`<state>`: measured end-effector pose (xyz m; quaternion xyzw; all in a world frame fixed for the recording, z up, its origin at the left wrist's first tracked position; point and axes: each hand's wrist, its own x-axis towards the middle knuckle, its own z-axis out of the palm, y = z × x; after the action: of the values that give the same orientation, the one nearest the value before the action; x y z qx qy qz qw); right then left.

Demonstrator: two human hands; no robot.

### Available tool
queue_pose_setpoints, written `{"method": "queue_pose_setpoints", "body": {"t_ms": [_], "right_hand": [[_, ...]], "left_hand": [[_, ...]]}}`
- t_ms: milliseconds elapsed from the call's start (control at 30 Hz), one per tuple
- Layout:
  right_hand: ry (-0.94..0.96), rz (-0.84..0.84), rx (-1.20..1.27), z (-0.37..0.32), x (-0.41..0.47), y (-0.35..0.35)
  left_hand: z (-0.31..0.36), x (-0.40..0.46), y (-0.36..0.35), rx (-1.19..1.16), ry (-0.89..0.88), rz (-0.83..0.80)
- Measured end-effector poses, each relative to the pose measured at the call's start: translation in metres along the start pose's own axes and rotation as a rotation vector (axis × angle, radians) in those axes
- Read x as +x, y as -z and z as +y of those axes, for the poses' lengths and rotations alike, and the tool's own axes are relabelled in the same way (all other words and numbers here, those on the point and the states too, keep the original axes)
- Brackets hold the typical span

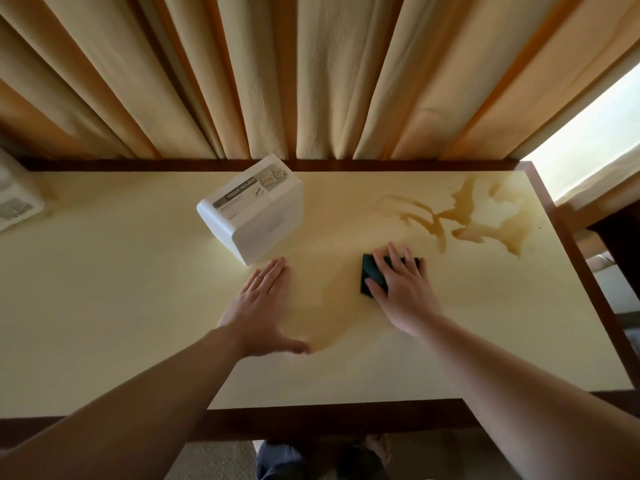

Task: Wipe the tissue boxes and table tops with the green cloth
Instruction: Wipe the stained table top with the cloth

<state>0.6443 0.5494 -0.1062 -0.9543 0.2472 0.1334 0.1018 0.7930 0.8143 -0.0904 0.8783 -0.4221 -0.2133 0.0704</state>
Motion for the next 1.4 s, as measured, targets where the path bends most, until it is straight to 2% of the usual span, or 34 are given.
{"method": "queue_pose_setpoints", "body": {"t_ms": [133, 233, 333, 400, 500, 600, 700, 800, 900, 1000, 1167, 1267, 1400], "right_hand": [[-0.018, 0.018, 0.042, -0.034, 0.049, 0.009], [0.074, -0.016, 0.04, -0.075, 0.06, 0.008], [0.207, -0.038, -0.007, -0.103, 0.027, -0.006], [0.229, -0.059, -0.029, -0.105, -0.011, -0.016], [0.168, -0.069, -0.026, -0.083, -0.059, -0.026], [-0.005, -0.054, -0.021, -0.042, -0.08, -0.027], [-0.172, -0.039, 0.003, -0.017, -0.067, -0.02], [-0.251, -0.011, 0.052, -0.018, -0.021, -0.007], [-0.233, 0.011, 0.085, -0.041, 0.029, 0.005], [-0.088, 0.0, 0.07, -0.08, 0.055, 0.008], [0.099, -0.048, 0.017, -0.117, 0.027, -0.006], [0.066, -0.062, 0.02, -0.103, -0.017, -0.014], [-0.109, -0.03, 0.023, -0.055, -0.061, -0.024]], "left_hand": [[-0.006, -0.004, -0.003, -0.034, -0.023, 0.048], [-0.01, -0.004, -0.002, -0.068, -0.048, 0.047], [-0.01, -0.005, -0.001, -0.003, -0.067, 0.022], [-0.009, -0.004, -0.001, 0.002, -0.052, 0.002], [-0.011, -0.005, -0.001, -0.043, -0.029, -0.012], [-0.014, -0.004, -0.002, -0.038, -0.043, -0.018], [-0.014, -0.001, -0.005, -0.024, -0.066, -0.002], [-0.015, 0.0, -0.008, -0.018, -0.071, 0.002], [-0.017, 0.001, -0.011, -0.023, -0.086, 0.023], [-0.024, 0.004, -0.014, -0.07, -0.09, 0.022], [-0.024, 0.003, -0.014, -0.005, -0.146, 0.034], [-0.024, 0.002, -0.013, -0.111, -0.124, 0.07], [-0.015, 0.006, -0.015, -0.177, -0.077, 0.104]]}}
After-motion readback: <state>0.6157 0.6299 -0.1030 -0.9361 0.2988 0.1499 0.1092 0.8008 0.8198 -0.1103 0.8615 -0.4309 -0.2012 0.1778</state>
